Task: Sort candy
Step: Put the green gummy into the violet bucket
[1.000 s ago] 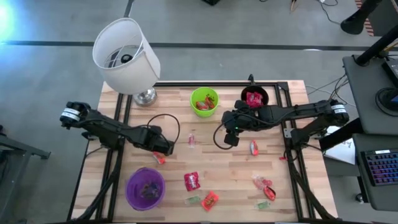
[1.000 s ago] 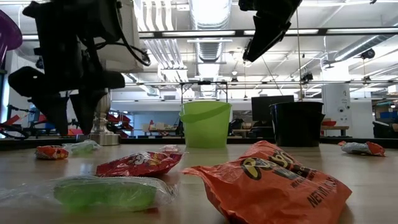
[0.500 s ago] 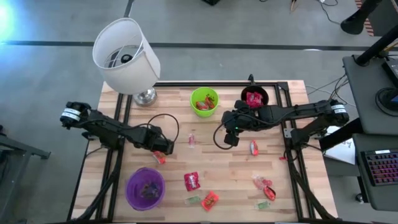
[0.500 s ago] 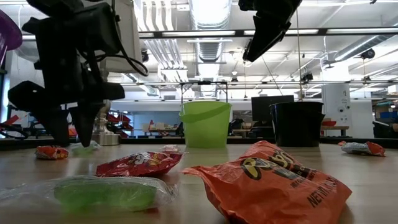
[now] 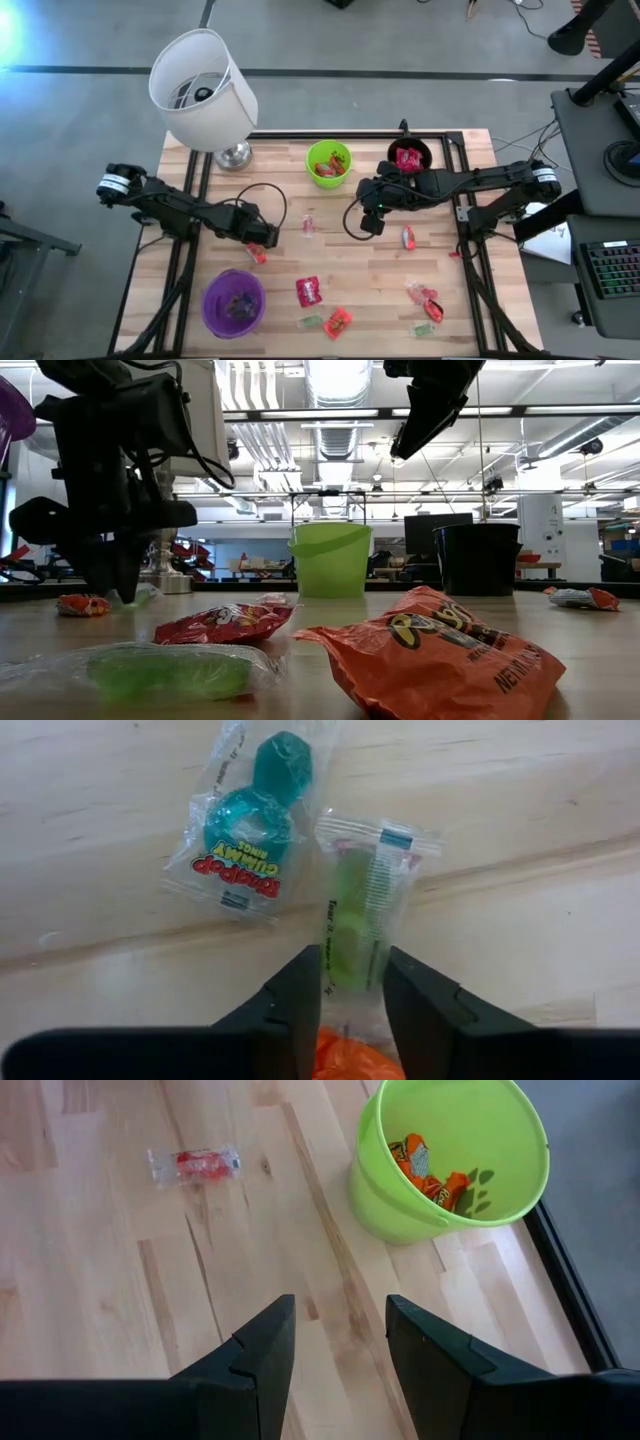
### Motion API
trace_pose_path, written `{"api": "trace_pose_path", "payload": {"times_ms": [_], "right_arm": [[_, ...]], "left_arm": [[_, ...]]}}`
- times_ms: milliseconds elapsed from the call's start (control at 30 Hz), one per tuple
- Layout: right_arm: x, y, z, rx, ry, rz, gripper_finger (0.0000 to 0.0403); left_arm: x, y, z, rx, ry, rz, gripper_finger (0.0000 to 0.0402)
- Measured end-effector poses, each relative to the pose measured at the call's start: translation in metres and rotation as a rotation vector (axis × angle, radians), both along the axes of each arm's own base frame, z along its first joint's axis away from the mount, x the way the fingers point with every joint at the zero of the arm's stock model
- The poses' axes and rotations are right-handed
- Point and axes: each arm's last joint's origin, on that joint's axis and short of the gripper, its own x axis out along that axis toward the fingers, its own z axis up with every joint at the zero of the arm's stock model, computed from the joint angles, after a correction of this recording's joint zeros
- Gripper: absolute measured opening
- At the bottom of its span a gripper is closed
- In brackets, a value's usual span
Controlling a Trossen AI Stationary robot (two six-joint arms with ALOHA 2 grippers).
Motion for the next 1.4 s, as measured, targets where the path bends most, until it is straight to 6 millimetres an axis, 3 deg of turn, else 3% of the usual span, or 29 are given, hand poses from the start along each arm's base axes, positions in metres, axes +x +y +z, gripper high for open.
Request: {"api": "trace_pose_path", "payload": {"times_ms": [300,633,833,1133,1400], "right_arm": [[0.0,0.0,0.0,-0.001,0.0,0.001,0.0151],[0.0,0.0,0.0,-0.001,0.001,0.002,0.0151],[-0.001,0.0,-0.001,-0.002,0.011,0.002,0.0151],[-0.001,0.0,-0.001,-0.002,0.018,0.002,0.0151],[-0.002,0.0,-0.001,-0.003,0.028,0.002,0.0151]], "left_arm": [[0.015,-0.003,0.015,0.003,-0.057,-0.111,0.0008],[0.04,-0.014,0.058,-0.042,-0.125,-0.338,0.0001],[0.038,-0.036,0.096,-0.155,-0.053,-0.493,0.0],[0.027,-0.074,0.16,-0.182,-0.059,-0.59,0.0],[0.013,-0.108,0.187,-0.263,-0.122,-0.601,0.0]]}}
